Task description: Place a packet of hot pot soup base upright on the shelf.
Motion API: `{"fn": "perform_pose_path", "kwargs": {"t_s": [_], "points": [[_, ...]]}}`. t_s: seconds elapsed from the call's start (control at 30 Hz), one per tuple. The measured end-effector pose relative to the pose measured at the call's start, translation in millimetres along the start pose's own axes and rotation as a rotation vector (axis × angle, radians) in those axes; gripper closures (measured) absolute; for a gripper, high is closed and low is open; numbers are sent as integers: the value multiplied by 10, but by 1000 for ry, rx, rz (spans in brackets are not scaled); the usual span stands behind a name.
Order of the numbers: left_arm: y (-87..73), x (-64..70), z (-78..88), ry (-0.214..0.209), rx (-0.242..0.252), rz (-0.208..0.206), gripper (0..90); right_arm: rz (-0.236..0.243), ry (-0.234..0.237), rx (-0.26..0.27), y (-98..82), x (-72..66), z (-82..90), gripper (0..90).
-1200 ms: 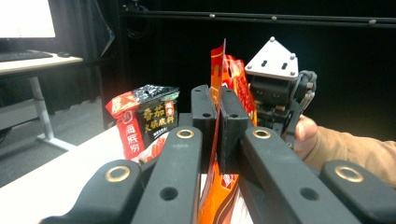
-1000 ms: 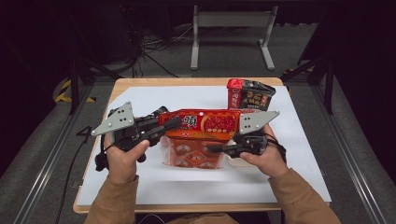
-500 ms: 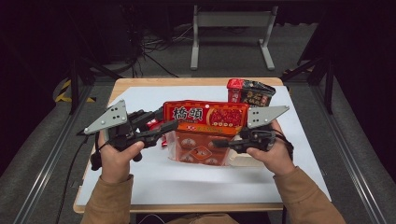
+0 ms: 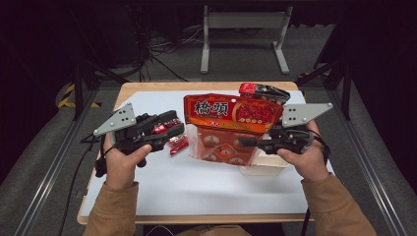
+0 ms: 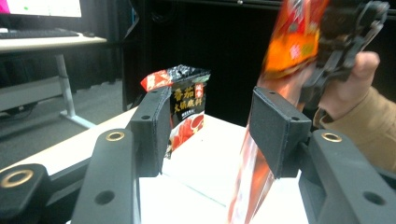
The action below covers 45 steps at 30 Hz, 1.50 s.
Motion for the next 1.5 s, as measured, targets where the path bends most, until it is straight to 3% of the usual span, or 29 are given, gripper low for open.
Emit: {"fn": "perform_pose_path", "kwargs": {"t_s": [0.33,0.6,0.97,1.1,1.5], "points": [[-109,-194,-6,62,-24,26,433,11,-50,9,115,79,169,705],[-206,-336,-15,103,-54,37,380,7,-124,0,117,255,320,705],[-291,-397,-39,136,-107,27,336,-18,-186,4,-8,494,466,705],[-319,-412,-45,134,-121,33,320,1,-200,4,-69,552,500,705],[-366,-449,-49,145,-133,38,297,-38,-234,18,-257,721,550,705]]}}
Point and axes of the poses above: each handheld gripper's, and its own axes: z roughly backward along the jaws, y roughly out of its top, x roughly to its right, the point moved 6 cm from there along -z, roughly forward along the jaws, and after that the axes turned 2 degrees about z, right-handed, at the moved point
